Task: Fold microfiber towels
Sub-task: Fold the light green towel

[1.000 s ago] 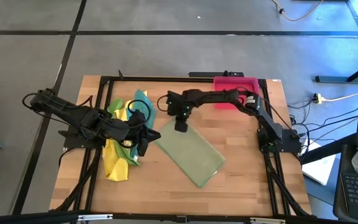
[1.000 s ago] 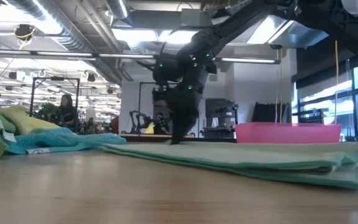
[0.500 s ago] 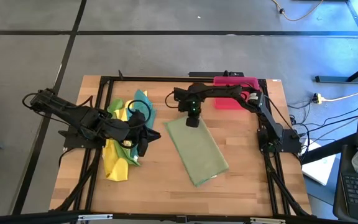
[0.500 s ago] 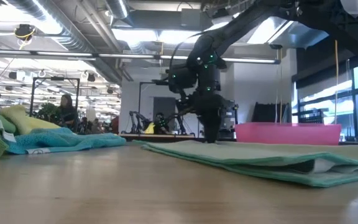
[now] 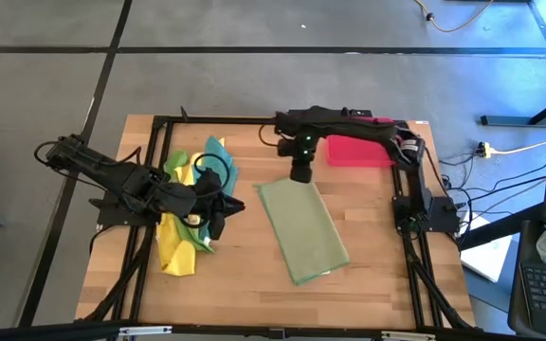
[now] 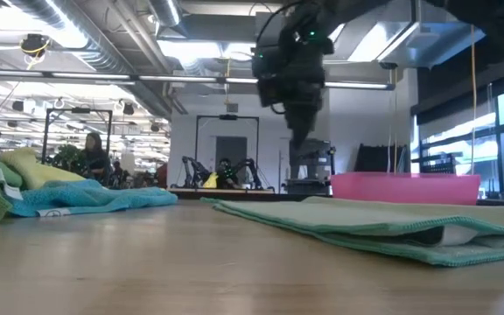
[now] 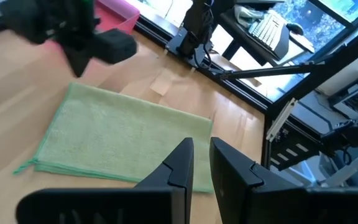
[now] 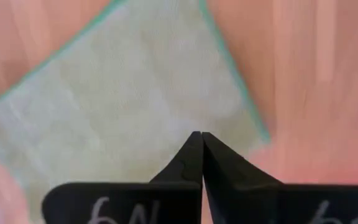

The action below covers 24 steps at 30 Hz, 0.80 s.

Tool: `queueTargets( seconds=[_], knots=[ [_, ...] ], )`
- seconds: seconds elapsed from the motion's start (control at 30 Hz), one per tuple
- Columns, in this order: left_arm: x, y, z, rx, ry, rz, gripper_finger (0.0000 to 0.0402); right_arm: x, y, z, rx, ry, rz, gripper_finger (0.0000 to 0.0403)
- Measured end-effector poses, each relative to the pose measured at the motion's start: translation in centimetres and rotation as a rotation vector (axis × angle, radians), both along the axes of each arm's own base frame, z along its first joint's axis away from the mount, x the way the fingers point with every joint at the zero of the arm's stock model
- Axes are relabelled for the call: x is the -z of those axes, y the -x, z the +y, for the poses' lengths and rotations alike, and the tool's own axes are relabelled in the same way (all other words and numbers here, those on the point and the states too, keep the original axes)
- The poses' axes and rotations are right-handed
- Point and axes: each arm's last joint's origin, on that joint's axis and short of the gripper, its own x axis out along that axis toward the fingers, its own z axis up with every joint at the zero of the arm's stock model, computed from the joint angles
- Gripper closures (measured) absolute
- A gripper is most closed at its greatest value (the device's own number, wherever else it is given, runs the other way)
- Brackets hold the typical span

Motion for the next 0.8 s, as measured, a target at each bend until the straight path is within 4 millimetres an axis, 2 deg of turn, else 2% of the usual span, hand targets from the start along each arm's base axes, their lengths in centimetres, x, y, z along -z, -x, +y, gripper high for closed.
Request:
queueTargets(
  seconds=[0.13,0.27,0.43,0.5,0.7,0.8],
  knots=[
    [0.0,0.0,-0.3,-0.028,-0.023,-0.010,0.0357,-2.3,2.9,3.0,-0.073,-0.049,-0.025,0.0396],
    [0.5,-0.5,-0.8,-0.038,-0.041,-0.004,0.0357,-0.1,6.1,7.2,-0.163,-0.074,0.031,0.0396],
    [1.5,-1.8,-1.8,-0.029,-0.054,0.015,0.0357,1.5,10.4,12.7,-0.282,-0.059,-0.039,0.0396],
    [1.9,-2.6,-2.2,-0.025,-0.047,0.007,0.0357,1.2,11.8,14.7,-0.333,-0.039,-0.113,0.0396],
    [2.8,-4.9,-3.3,-0.009,-0.028,-0.056,0.0357,1.7,14.6,19.2,-0.476,0.053,-0.259,0.0394],
    [3.3,-5.7,-3.7,0.009,-0.025,-0.064,0.0357,3.0,15.5,20.7,-0.523,0.039,-0.251,0.0384]
  ],
)
